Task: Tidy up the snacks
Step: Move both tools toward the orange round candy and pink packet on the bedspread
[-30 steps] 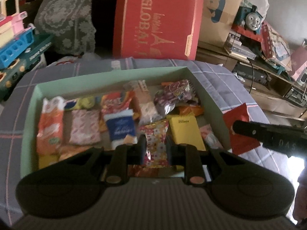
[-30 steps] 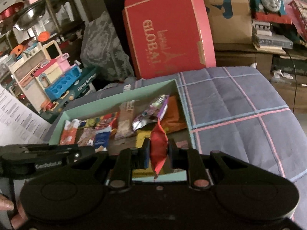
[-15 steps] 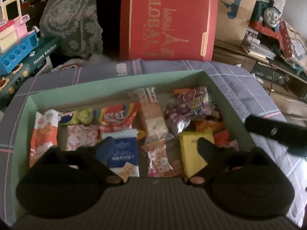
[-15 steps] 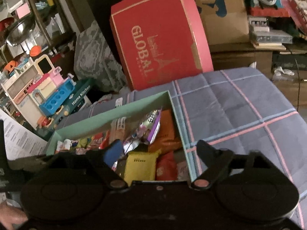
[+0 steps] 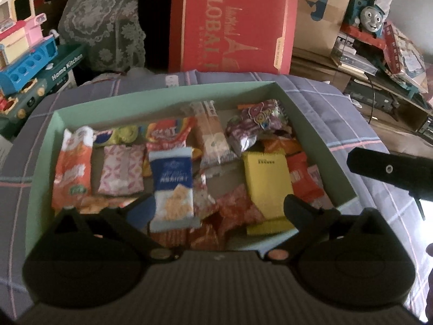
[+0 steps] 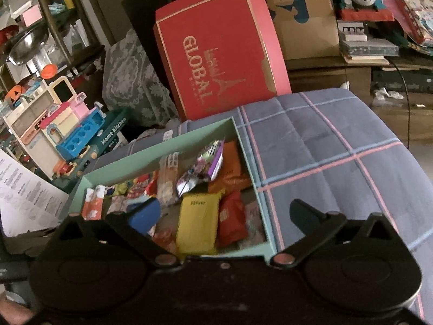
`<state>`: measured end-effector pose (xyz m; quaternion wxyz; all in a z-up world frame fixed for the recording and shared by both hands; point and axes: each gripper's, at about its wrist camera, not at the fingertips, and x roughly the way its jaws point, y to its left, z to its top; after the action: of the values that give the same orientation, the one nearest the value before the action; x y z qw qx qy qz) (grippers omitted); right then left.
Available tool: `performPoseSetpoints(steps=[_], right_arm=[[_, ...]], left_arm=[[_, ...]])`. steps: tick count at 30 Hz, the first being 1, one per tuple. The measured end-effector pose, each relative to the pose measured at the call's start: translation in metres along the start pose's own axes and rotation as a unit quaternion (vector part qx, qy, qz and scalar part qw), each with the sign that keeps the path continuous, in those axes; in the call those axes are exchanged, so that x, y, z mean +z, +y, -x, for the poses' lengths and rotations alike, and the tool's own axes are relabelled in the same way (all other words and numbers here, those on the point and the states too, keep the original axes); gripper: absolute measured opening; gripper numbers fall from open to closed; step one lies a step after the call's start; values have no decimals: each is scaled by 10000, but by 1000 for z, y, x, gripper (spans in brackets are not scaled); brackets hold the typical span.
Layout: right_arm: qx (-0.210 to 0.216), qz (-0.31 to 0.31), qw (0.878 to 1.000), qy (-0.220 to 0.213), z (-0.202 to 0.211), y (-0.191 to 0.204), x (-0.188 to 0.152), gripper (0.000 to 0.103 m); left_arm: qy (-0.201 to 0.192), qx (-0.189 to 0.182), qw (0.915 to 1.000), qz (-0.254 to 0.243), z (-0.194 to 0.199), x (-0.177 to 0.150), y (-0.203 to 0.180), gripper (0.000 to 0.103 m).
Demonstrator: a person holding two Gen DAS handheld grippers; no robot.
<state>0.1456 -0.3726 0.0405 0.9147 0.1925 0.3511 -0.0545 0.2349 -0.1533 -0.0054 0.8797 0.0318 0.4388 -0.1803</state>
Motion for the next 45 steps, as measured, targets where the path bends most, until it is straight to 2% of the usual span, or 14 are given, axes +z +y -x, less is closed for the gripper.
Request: performPoseSetpoints(steps=[12,22,32,38,43,45], right_arm=[[138,67,9998,155,57,4,-43,103],[178,-236,9984,490,91,-19,-92,103],[149,-587,9959,678,105,-47,-126,103],[149,-659,9947,779,104,-56,-137,103],[140,-703,9936,868,100,-59,-141,103],[169,-697,9934,900,96,-57,-142,103]], left_arm=[[187,-30,9998,55,52,-62,0,103],[461,-112,9987,-161,72,-116,-22,103],[837,-253,9943,-609,64,-145,-66,103],[997,-265,9926,-638,49,-152,-82,103],[1020,33,9894,-1029,41,-161,-86,103],[1028,76,9893,-1028,42,-164,-78,103]])
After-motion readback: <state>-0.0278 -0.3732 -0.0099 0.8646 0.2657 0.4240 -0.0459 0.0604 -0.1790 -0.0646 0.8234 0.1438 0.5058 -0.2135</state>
